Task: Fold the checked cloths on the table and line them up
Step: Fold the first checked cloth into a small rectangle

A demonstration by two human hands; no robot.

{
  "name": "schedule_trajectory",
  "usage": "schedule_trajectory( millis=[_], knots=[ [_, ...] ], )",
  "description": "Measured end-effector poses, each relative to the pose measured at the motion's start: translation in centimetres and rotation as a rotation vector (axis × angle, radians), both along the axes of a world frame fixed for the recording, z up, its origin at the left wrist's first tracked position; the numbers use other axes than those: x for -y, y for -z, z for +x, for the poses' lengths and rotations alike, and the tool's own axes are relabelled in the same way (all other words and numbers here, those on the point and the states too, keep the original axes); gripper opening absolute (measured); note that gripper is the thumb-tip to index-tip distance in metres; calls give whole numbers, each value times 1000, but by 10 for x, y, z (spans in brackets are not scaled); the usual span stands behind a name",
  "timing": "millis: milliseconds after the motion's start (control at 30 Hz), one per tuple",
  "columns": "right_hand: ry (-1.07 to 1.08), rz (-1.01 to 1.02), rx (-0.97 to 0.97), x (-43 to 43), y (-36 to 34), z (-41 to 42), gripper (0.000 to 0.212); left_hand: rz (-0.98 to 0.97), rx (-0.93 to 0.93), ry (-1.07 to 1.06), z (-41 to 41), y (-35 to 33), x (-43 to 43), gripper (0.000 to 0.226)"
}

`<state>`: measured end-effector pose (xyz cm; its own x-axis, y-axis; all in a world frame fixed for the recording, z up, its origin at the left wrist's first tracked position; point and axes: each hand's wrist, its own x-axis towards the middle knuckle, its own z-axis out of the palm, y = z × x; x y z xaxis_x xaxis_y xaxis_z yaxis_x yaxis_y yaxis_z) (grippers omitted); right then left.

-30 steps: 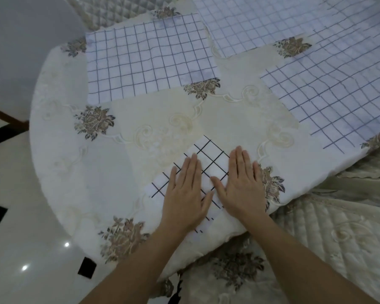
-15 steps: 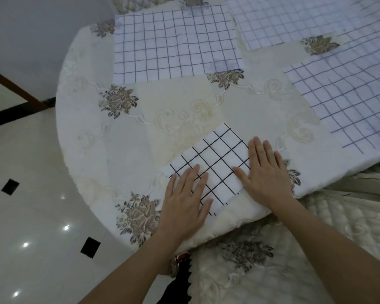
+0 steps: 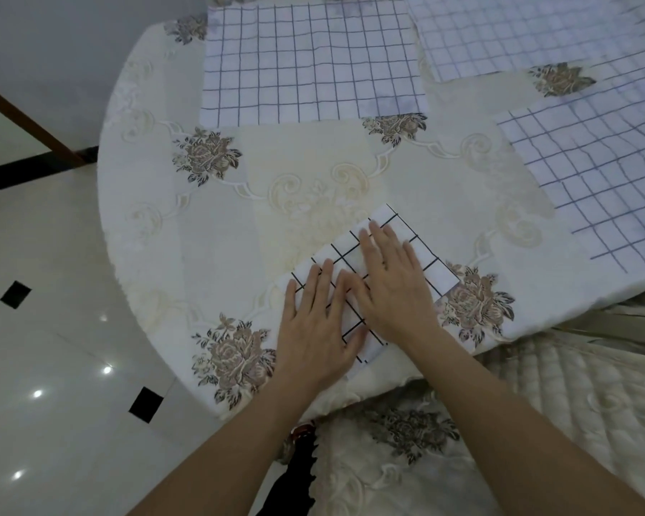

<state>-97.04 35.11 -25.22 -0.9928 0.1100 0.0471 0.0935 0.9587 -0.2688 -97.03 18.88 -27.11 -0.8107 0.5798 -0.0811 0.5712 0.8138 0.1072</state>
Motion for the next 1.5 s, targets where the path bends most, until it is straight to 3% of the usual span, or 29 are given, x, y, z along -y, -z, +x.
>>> schedule_trajectory(
  millis=[467,600,800,1067,1200,1267,1367,1500],
  knots=[
    [-239,64,92,-29,22,-7,69,36,-4,1,14,-2,-4,79],
    [-285,82,60,-36,19,-7,65,174,-9,-220,13,-9,-20,64],
    [-501,146,88,-65,19,-19,71,42,0,-416,17,0,-43,74],
    [-342,194,209,-119,11,-29,83,21,20,-512,21,-4,-43,82],
    [-274,136,228,-120,3,-28,83,-22,0,-535,5,-23,-46,74],
    [-176,75,121,-126,-6,-18,72,1,-56,-460,-13,-33,-56,63],
    [-51,6,-34,-132,-13,2,46,74,-125,-132,-50,-39,-85,49],
    [79,-99,43,-129,-17,10,34,59,-59,300,-98,-47,-121,43]
  ],
)
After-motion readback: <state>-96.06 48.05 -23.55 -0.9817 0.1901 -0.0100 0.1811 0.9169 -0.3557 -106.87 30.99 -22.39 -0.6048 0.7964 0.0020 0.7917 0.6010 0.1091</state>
